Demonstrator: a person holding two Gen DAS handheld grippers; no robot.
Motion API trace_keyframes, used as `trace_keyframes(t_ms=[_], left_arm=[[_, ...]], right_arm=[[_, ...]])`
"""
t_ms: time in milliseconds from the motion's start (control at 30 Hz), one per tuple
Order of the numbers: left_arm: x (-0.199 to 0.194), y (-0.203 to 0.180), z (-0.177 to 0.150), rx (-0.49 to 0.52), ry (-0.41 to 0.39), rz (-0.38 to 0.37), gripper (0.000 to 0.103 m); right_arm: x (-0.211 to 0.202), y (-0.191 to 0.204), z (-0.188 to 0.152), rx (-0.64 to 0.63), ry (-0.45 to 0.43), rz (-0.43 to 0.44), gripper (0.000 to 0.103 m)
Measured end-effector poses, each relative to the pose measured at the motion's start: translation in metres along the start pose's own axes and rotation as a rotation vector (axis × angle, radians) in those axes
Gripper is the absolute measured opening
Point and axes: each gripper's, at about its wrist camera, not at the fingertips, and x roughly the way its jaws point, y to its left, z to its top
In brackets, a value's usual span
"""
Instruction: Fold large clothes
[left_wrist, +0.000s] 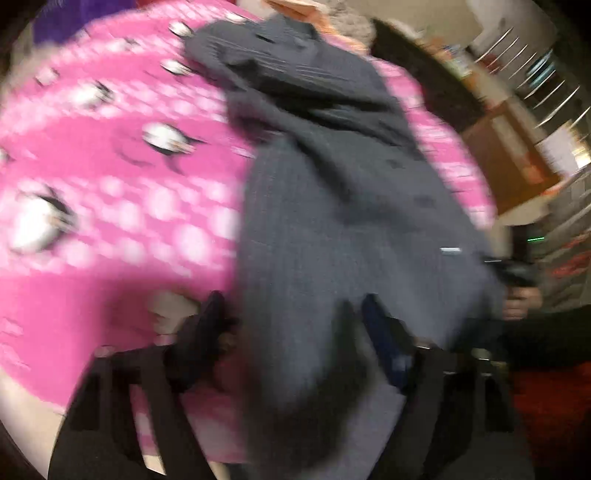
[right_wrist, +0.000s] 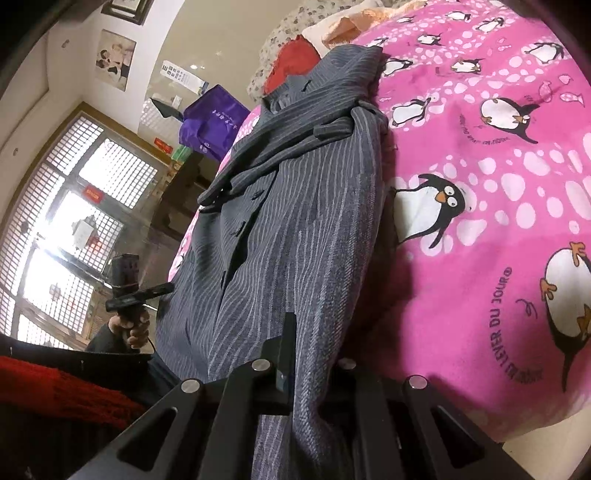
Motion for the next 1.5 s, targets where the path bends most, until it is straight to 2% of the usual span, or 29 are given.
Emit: trace_keyframes(t_ms=[33, 67, 100, 133, 367, 533, 567, 600, 700, 767, 833, 933, 1067, 1167, 1400, 1500], left_arm=[[0.002, -0.001, -0.003, -0.003, 0.018, -0.024, 0.038], [0.002, -0.004, -0.007, 0.014, 0.024, -0.008, 0.034], [0.001, -0.004, -0.010, 0.025, 0.026, -0.008, 0.017], [0.000, -0.003, -0.011, 0.020, 0.024, -0.011, 0.012], [0.007, -0.003, -0.008, 0.001, 0.039, -0.013, 0.014], [0.006, -0.007, -0.004, 0.005, 0.040, 0.010, 0.016], [0.006, -0.010, -0.002, 0.010, 0.035, 0.000, 0.014], [0.003, -0.014, -0.001, 0.015, 0.022, -0.018, 0.005], [-0.016, -0.023, 0.006, -0.005, -0.064, -0.139, 0.003], [-0.033, -0.023, 0.015, -0.046, -0.151, -0.213, 0.003], [-0.050, -0.019, 0.026, -0.096, -0.240, -0.275, 0.003], [-0.064, -0.010, 0.043, -0.178, -0.348, -0.349, 0.003], [-0.070, -0.001, 0.070, -0.273, -0.436, -0.395, 0.003], [-0.071, 0.011, 0.104, -0.361, -0.496, -0.394, 0.003], [-0.058, 0.055, 0.200, -0.480, -0.569, -0.272, 0.003], [-0.048, 0.074, 0.238, -0.511, -0.581, -0.205, 0.003]], right_arm=[[0.001, 0.001, 0.000, -0.001, 0.001, 0.003, 0.005], [0.001, 0.000, 0.000, -0.006, 0.003, 0.010, 0.005], [0.001, 0.000, 0.001, -0.010, 0.007, 0.016, 0.005], [0.004, -0.001, 0.004, -0.012, 0.015, 0.024, 0.005], [0.017, -0.005, 0.008, -0.061, 0.144, 0.048, 0.005], [0.022, 0.006, 0.014, -0.143, 0.201, -0.016, 0.005], [0.021, 0.011, 0.016, -0.169, 0.197, -0.017, 0.005], [0.018, 0.014, 0.016, -0.184, 0.188, 0.003, 0.005], [0.004, 0.031, 0.027, -0.233, 0.132, 0.077, 0.005], [-0.013, 0.039, 0.041, -0.238, 0.051, 0.139, 0.005], [-0.025, 0.043, 0.058, -0.234, -0.022, 0.165, 0.005], [-0.034, 0.045, 0.085, -0.233, -0.105, 0.187, 0.005], [-0.031, 0.043, 0.128, -0.189, -0.218, 0.225, 0.005], [-0.019, 0.041, 0.166, -0.157, -0.278, 0.224, 0.005], [0.016, 0.022, 0.269, -0.044, -0.412, 0.172, 0.005], [0.036, 0.007, 0.311, 0.005, -0.429, 0.118, 0.005]])
